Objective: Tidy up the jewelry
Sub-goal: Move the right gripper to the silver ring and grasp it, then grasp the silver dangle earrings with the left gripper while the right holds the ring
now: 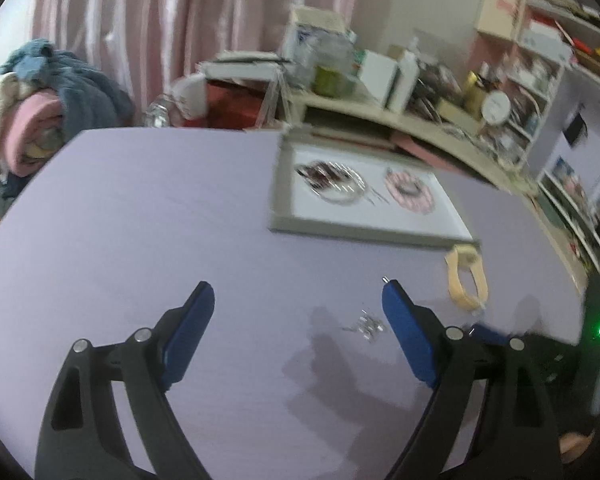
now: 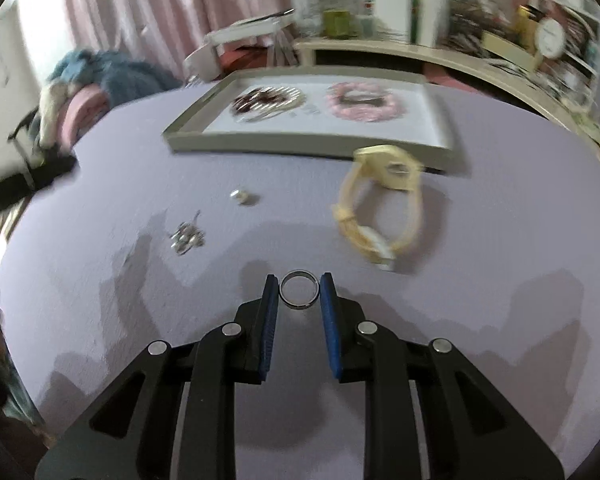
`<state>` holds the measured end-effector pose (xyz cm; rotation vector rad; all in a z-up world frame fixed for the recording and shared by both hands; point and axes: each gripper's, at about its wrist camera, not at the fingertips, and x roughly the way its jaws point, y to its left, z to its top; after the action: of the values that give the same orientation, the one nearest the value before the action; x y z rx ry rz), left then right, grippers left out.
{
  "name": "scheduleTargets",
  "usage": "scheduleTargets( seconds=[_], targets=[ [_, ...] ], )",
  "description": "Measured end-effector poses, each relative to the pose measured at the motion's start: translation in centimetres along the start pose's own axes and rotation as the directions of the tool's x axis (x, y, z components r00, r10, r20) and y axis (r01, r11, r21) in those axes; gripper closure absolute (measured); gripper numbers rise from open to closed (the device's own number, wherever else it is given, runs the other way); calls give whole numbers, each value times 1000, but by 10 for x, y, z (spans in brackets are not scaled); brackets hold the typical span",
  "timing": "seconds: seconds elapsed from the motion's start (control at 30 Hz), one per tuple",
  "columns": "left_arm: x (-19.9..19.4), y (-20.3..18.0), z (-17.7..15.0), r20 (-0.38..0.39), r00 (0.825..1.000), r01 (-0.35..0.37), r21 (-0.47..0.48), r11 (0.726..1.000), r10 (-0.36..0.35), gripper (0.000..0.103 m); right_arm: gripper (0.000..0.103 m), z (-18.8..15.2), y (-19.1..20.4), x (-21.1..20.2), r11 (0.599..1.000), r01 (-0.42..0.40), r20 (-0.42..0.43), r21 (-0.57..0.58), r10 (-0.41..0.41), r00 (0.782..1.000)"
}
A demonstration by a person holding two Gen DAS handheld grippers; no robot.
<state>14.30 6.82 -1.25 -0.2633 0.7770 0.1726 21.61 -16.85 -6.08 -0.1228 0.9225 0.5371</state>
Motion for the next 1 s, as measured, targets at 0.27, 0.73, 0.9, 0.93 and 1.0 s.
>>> scheduleTargets(
  seconds=[0.27, 0.73, 0.9, 0.93, 1.0],
  targets=[
    [49, -36, -16, -102, 994, 53, 100, 994, -42, 20, 81, 3, -28, -20, 988, 24, 41, 152, -30, 999],
    [78, -57, -28, -144, 990, 36, 173, 984, -10, 44, 81, -6, -52, -26, 968, 61, 26, 243, -70, 997],
    [78, -57, -27, -143, 990, 33, 162, 986, -10, 44, 81, -5, -50, -25, 970, 60, 30, 236, -69, 997],
    [78, -58, -26, -142, 990, 34, 161, 986, -11, 44, 81, -6, -50, -25, 970, 60, 30, 235, -69, 997],
    [78, -58, -25, -140, 990, 34, 160, 987, -11, 44, 81, -6, -49, -25, 971, 60, 29, 232, -69, 997]
  ],
)
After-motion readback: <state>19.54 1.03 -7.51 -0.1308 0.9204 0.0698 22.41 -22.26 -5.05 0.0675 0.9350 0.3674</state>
